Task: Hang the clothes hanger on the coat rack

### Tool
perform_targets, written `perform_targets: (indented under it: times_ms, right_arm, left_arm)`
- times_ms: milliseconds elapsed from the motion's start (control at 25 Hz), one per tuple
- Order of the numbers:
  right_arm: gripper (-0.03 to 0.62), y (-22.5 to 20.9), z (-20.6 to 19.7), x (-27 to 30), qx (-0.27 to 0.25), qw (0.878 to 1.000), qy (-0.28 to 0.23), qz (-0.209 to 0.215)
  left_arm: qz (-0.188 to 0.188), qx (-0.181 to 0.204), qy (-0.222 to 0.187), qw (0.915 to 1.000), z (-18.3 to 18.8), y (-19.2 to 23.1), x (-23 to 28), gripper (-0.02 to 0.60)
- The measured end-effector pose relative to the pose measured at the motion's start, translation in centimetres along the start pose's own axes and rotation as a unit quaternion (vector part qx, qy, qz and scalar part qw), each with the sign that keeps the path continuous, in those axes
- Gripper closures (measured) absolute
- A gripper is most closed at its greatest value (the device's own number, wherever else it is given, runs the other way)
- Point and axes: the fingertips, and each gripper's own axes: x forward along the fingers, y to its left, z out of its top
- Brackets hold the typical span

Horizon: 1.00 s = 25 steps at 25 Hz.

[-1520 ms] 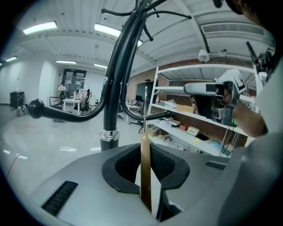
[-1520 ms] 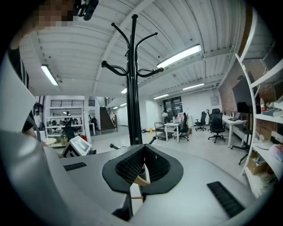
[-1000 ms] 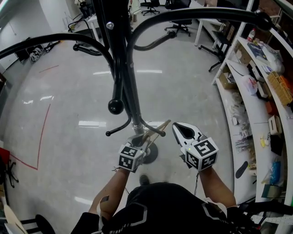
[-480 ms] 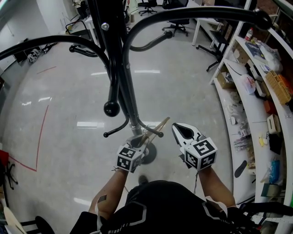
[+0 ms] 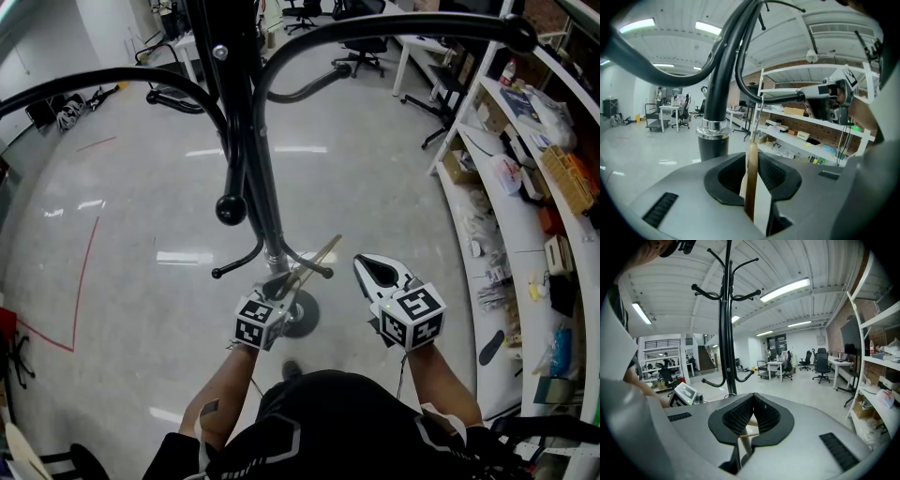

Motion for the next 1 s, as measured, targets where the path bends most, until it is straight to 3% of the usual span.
perform_targets:
  times_ms: [200,480,880,1000]
  right_arm:
    - [0.589,0.2,-0.1,-0.6,0.011,1.000,-0.001,0.002]
    - [0.589,0.2,-0.7,-1.5,0.011,1.000,0.003,-0.002]
    - [0.589,0.3,-0.3,-2.5,0.005,1.000,-0.012,-0.006]
    - [0.589,0.1,0.5,-3.9,0.008,0.999,-0.027,-0.015]
  left_arm:
    - [0.006,0.011,-0.003,0.9999,0.1,0.2,0.2,0.522]
    - [0.013,-0.004,-0.007,0.9999,0.1,0.4,0.2,0.522]
    - [0.020,-0.004,-0.080,0.9966,2.8,-0.2,-2.4,0.495]
    - [0.008,-0.022,-0.148,0.9887,5.0,-2.2,-6.5,0.495]
